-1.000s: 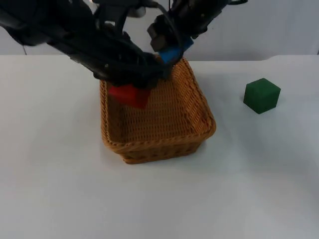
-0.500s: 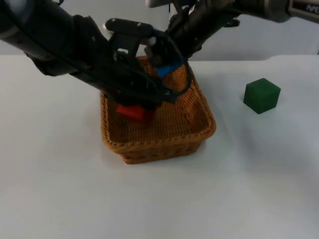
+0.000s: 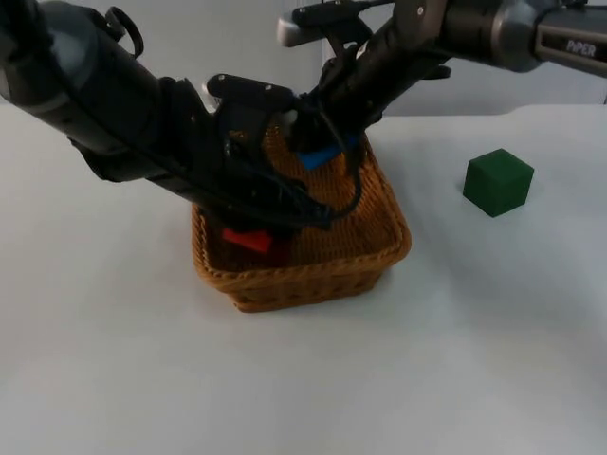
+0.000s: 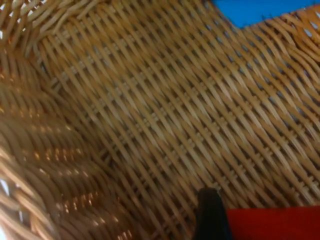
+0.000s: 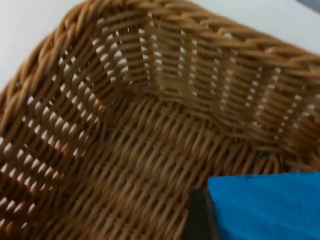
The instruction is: Pick up one cube with each hand and place exactly two cubes into the same basket, leaving the remaining cube outside.
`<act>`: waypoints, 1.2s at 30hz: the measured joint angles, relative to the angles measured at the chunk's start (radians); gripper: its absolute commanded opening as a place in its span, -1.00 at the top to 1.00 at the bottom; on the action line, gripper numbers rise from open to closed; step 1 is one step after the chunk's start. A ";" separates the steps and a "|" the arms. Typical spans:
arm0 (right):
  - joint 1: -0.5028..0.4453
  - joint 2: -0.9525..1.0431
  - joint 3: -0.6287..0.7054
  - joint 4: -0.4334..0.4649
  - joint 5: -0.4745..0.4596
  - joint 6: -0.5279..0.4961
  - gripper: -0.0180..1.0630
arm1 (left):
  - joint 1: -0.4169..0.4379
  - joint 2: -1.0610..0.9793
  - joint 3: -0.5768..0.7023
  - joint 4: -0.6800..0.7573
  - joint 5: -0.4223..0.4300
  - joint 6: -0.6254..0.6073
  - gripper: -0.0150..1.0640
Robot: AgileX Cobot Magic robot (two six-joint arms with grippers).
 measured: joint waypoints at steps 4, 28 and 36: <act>0.000 0.007 0.000 0.000 0.004 -0.004 0.96 | 0.000 0.000 0.000 0.009 0.000 0.000 0.84; 0.004 -0.059 -0.008 0.002 0.031 -0.008 -0.47 | -0.002 -0.080 0.000 0.013 -0.012 0.000 -0.65; 0.004 -0.202 -0.010 0.000 0.074 -0.008 -0.47 | -0.002 -0.178 0.000 0.015 0.014 0.000 -0.65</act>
